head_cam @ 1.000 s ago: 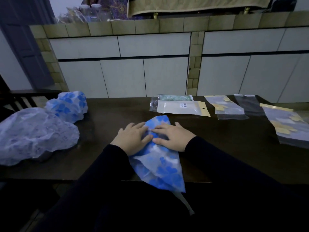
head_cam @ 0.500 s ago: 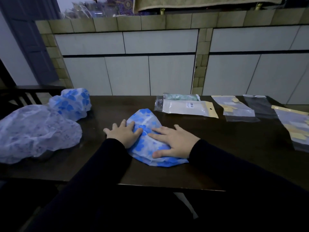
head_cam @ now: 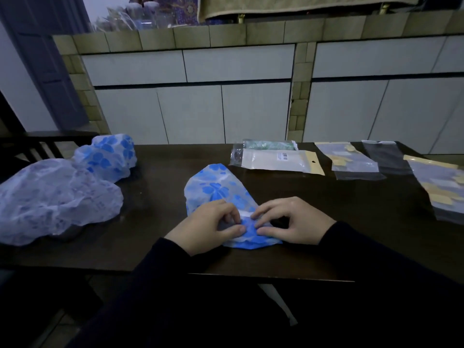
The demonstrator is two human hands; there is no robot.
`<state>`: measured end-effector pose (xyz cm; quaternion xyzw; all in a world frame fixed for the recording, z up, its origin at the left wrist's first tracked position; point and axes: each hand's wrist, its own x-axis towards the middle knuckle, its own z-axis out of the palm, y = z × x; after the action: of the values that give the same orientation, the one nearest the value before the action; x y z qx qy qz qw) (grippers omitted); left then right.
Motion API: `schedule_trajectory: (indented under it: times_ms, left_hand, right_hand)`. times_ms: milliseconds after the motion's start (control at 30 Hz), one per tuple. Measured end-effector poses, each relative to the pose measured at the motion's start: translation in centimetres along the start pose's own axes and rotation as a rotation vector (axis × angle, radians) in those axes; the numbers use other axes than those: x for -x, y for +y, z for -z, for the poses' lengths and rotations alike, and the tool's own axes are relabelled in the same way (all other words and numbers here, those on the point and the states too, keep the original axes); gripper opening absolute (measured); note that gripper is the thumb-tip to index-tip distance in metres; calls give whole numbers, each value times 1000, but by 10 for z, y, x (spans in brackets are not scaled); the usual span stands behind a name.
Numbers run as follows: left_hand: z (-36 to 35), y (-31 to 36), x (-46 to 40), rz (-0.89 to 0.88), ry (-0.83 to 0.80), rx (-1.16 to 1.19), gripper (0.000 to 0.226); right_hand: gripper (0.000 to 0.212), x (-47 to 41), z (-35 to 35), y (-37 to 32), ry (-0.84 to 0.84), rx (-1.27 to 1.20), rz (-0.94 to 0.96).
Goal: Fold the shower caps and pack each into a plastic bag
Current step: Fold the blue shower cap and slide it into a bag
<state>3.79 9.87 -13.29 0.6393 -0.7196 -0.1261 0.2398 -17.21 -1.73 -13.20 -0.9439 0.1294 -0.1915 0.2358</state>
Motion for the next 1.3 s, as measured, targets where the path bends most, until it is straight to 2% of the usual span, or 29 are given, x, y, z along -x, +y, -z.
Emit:
schedule_trajectory:
  times_ms: [100, 167, 267, 333, 433, 533, 633, 700, 767, 867, 967, 1133, 1300]
  left_hand:
    - [3, 8, 0, 2, 89, -41, 17]
    - [2, 15, 0, 17, 143, -57, 20]
    - [2, 20, 4, 133, 47, 31, 21]
    - [5, 19, 8, 177, -29, 81, 35]
    - [10, 19, 10, 174, -75, 57, 42]
    - [8, 19, 13, 148, -18, 36, 30]
    - [8, 18, 16, 151, 143, -48, 20]
    - [11, 20, 19, 180, 190, -65, 21]
    - [15, 23, 20, 225, 171, -46, 20]
    - [17, 27, 19, 283, 122, -45, 22]
    - [15, 27, 16, 334, 98, -54, 23]
    - [9, 27, 14, 373, 130, 11, 22]
    - [4, 24, 12, 393, 117, -41, 23]
  right_hand:
    - [16, 5, 1, -1, 33, 21, 24]
    - [24, 7, 4, -5, -16, -8, -10]
    - [40, 9, 10, -8, -136, 46, -41]
    - [34, 9, 12, -10, -152, 101, -27]
    - [18, 10, 9, -11, -75, 131, 8]
    - [13, 8, 3, -13, 19, 182, 1]
    - [17, 4, 1, -11, 93, 143, -114]
    - [23, 2, 2, -9, 53, 77, -191]
    - [27, 1, 2, -8, 17, 28, -203]
    - [20, -3, 1, -6, 59, -43, -233]
    - [29, -7, 0, -8, 104, -103, -329]
    - [49, -17, -5, -4, 90, -70, -379]
    - [46, -24, -18, -11, 185, 85, -426]
